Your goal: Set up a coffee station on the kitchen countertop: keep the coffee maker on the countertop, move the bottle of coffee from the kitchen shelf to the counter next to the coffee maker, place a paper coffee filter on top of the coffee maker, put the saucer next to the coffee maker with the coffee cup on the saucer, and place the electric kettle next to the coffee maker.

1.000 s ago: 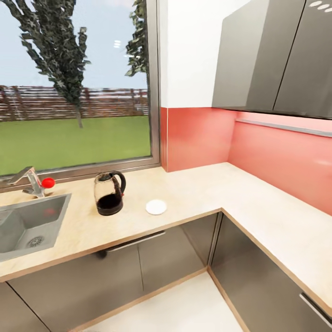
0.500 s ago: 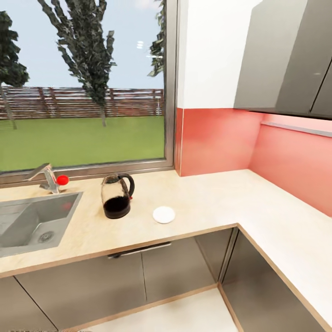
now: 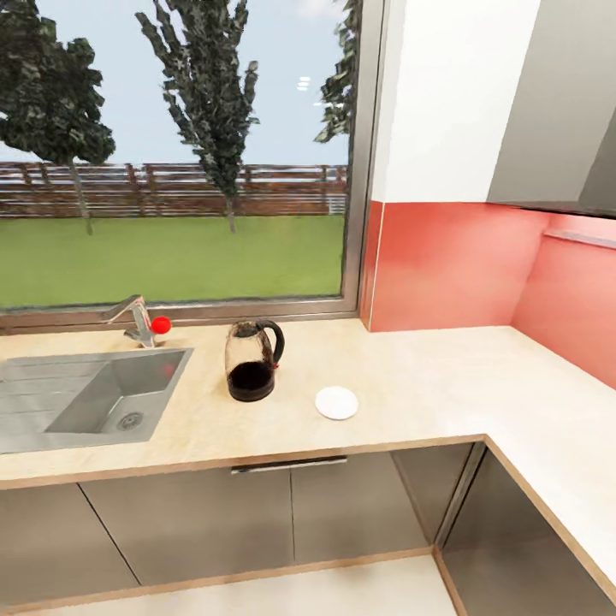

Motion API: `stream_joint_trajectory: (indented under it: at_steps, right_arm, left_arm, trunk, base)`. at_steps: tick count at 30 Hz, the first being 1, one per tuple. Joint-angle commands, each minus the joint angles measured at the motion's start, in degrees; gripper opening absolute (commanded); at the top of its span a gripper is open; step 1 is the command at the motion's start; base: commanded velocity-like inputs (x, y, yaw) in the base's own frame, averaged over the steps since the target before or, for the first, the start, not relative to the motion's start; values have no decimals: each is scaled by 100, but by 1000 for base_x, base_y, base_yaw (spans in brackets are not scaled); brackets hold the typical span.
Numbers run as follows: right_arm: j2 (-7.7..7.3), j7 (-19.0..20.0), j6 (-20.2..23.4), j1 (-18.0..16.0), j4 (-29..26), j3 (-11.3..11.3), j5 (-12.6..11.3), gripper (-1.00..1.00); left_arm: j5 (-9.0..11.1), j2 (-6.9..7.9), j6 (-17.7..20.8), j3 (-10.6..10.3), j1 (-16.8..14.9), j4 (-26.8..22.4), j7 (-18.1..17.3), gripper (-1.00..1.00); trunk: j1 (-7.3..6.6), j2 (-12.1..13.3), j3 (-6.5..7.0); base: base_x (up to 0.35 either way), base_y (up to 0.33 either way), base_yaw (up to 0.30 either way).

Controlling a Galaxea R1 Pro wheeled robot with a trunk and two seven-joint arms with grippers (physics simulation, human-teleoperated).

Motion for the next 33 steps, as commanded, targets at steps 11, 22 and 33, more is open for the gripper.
stream_joint_trajectory:
  at_steps: [11,22,33]
  right_arm:
    - [1,-12,-8,4,-16,-4,-38,100]
    - [7,-15,-8,4,-30,4,-38,100]
    - [0,14,-8,4,-47,13,-33,100]
  left_arm:
    - [-11,-22,-4,-15,1,-11,17,100]
    - [-9,-30,-4,2,1,-12,19,100]
    - [-2,-22,-4,2,1,1,19,100]
  trunk:
    - [3,-9,-9]
    - [3,-9,-26]
    - [3,-9,-26]
  base:
    - [31,-46,279]
    - [145,-232,222]
    - [4,-70,2]
